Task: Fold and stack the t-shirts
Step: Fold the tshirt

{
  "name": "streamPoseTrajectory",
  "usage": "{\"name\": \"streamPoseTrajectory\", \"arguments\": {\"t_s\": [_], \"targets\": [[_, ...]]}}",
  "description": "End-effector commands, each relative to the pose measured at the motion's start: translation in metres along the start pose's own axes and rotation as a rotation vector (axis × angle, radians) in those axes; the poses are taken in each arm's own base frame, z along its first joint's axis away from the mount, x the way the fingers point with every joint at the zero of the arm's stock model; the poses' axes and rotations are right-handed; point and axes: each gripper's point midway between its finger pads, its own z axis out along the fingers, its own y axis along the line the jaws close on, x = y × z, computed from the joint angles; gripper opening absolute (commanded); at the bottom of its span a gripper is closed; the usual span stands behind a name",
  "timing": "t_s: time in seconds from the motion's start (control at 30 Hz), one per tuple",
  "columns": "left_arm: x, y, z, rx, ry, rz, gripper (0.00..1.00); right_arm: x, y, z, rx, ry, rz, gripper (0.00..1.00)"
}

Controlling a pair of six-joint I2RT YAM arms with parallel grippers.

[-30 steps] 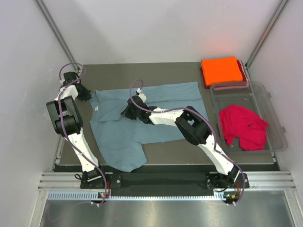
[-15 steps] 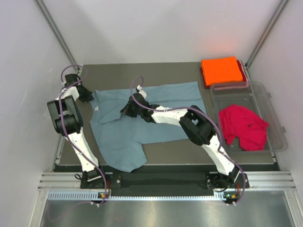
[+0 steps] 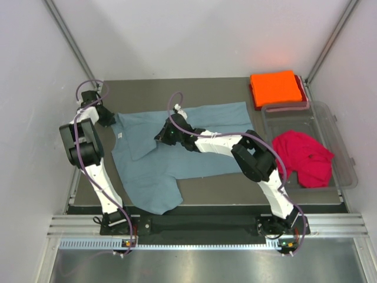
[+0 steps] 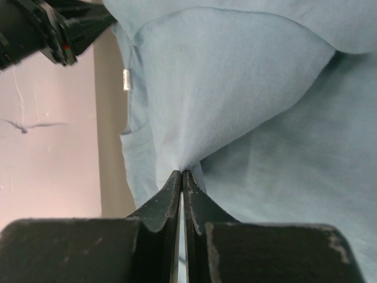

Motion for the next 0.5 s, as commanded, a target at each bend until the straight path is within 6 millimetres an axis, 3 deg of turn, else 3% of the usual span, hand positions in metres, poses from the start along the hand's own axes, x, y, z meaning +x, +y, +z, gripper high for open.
{"name": "streamPoseTrajectory", "arguments": {"t_s": [0.0, 0.47], "targets": [[-0.007, 0.022, 0.01, -0.091, -0.025, 0.015, 0.0, -0.016, 0.026, -0.022, -0.065, -0.022, -0.022, 0.0], [-0.011, 0.021, 0.01, -0.098, -0.022, 0.016, 0.0, -0.009, 0.006, -0.034, -0.046, 0.01, -0.031, 0.0]]}}
